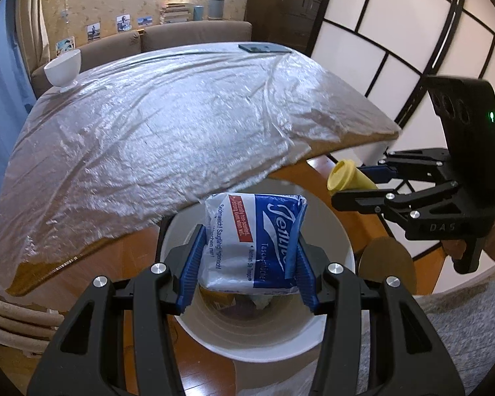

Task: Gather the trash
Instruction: 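Lift the tissue packet and yellow cup and carry both over the bin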

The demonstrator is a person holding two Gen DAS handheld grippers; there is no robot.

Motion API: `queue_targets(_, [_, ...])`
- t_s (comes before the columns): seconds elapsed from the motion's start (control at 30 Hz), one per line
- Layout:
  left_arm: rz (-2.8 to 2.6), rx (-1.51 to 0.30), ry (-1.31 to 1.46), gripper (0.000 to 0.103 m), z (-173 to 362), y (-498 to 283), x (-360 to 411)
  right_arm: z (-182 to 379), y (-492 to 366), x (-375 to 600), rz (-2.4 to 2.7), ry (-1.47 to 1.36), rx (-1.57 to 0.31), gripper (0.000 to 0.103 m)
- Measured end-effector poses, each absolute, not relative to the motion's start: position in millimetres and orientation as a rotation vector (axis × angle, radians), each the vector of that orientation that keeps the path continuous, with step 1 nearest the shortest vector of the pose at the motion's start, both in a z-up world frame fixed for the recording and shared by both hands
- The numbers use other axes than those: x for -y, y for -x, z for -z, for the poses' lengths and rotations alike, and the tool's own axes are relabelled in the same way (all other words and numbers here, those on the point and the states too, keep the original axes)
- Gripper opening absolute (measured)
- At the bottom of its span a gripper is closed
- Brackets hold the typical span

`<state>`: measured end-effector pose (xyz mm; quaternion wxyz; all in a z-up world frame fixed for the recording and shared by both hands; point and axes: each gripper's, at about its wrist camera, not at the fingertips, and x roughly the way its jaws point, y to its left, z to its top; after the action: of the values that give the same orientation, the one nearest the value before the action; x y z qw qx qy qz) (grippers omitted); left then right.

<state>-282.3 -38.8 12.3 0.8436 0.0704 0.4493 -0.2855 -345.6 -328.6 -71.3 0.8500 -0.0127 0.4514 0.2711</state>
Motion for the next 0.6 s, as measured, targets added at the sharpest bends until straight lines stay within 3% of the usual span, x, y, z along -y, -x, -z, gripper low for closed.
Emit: queue_targets(0.6, [0.565, -1.054, -0.191, 0.051, 43, 278, 53, 118, 339, 330, -0.542, 0.060, -1.042, 0.035])
